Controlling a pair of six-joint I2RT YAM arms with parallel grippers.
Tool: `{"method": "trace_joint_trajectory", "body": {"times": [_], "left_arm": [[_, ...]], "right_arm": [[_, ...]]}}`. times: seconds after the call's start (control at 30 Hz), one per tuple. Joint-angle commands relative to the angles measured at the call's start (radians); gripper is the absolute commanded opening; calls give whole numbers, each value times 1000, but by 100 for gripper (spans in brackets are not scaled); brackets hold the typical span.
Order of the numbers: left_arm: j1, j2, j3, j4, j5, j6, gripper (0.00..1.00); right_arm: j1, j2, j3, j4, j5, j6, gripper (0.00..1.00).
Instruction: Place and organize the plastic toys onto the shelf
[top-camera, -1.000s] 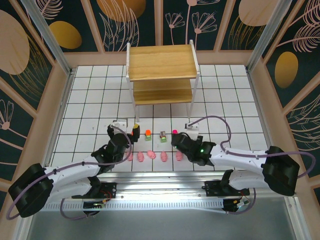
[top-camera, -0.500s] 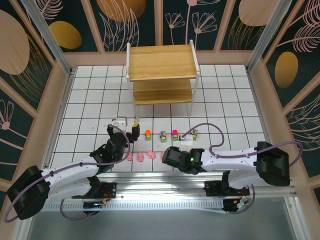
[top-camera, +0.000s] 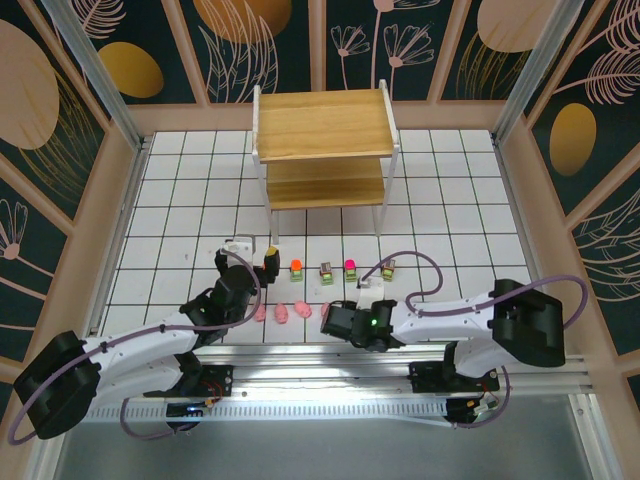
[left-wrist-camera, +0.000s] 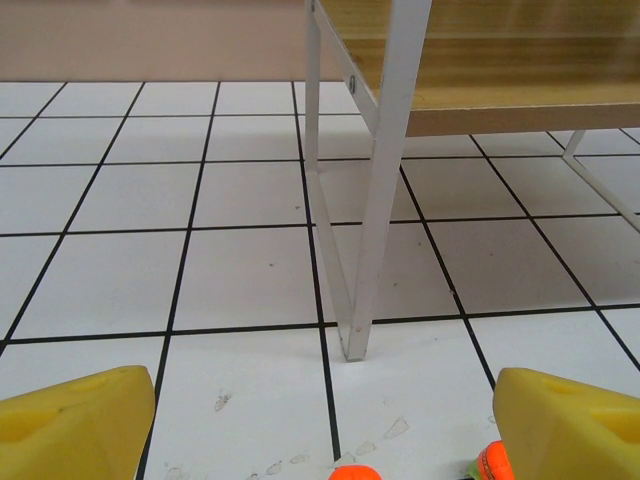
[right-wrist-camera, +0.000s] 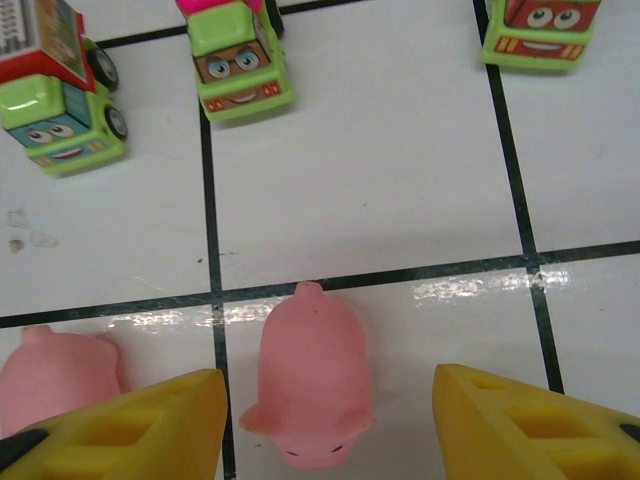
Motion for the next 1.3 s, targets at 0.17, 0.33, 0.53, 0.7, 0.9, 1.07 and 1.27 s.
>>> {"method": "trace_joint_trajectory", "body": {"times": [0.17, 0.33, 0.53, 0.7, 0.9, 1.07, 1.27], "left_arm": [[-5, 21, 29, -14, 7, -17, 87], [-5, 21, 29, -12, 7, -17, 87], [-5, 27, 29, -11, 8, -18, 87], [-5, 34, 30, -9, 8, -17, 87], [-5, 44, 33, -8, 13, -18, 87], [-5, 45, 34, -8, 12, -17, 87], [-5, 48, 35, -7, 11, -17, 87]], "right_arm": [[6, 56, 30, -7, 14, 63, 57], [7, 57, 31, -10, 28, 59, 54], [5, 74, 38, -2, 33, 45, 49], [7, 91, 42, 12, 29, 35, 47], [7, 113, 53, 8, 29, 34, 45], [7, 130, 65, 4, 27, 31, 43], [7, 135, 62, -8, 22, 43, 42]]}}
